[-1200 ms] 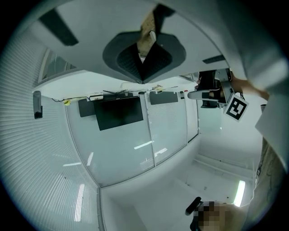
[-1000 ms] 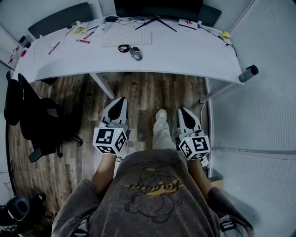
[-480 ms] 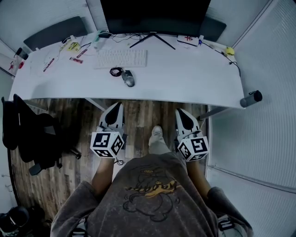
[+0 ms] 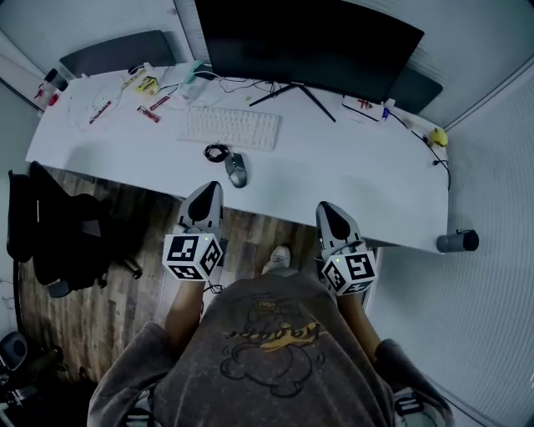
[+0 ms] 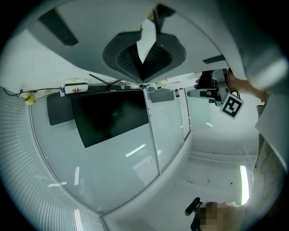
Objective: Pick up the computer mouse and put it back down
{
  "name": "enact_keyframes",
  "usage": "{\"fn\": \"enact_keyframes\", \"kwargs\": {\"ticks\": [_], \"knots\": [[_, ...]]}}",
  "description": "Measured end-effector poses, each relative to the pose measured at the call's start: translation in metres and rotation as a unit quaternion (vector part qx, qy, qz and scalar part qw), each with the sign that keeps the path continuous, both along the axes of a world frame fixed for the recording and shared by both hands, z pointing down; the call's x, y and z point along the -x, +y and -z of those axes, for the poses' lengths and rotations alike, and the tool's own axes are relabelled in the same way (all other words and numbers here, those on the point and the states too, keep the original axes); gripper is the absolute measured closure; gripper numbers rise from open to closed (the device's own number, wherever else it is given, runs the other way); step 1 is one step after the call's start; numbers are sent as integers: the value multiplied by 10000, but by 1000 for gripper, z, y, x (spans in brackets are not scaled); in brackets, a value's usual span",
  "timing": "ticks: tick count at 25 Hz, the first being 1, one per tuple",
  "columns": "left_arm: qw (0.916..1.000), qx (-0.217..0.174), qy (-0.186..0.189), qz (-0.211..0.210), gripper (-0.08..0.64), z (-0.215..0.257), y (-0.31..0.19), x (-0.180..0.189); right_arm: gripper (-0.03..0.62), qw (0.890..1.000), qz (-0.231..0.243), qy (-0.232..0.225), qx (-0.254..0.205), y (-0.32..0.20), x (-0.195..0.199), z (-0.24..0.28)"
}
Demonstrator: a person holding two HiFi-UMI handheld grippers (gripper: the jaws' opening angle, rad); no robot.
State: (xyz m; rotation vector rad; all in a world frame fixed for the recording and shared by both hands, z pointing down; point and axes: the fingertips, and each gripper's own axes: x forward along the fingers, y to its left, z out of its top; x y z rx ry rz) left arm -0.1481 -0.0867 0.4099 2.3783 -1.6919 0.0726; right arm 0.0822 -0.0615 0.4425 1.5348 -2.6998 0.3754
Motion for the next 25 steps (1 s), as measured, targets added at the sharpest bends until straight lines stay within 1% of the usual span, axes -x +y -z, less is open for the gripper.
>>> {"fn": "enact_keyframes", "kwargs": {"ticks": [2, 5, 9, 14, 18, 21, 25], "knots": [[10000, -14, 3, 73, 541, 2, -12, -2, 586, 9999, 99, -11, 18, -15, -3, 0], [9998, -20, 118, 170, 541, 4, -24, -5, 586, 9996, 261, -47, 54, -31, -5, 1], [9997, -43, 119, 199, 541, 9, -35, -11, 586, 9991, 399, -143, 32, -50, -3, 6], [9997, -90, 48, 233, 541, 15, -39, -6, 586, 9992, 342, -221, 46, -63, 1, 6], [9999, -103, 133, 14, 541, 19, -43, -10, 586, 9993, 202, -309, 73, -68, 2, 6], [9999, -49, 18, -91, 541, 16, -47, -11, 586, 9992, 88, -383, 114, -72, 5, 2], [10000, -31, -45, -51, 541, 12, -54, -3, 586, 9991, 86, -410, 117, -80, 16, -4]]}}
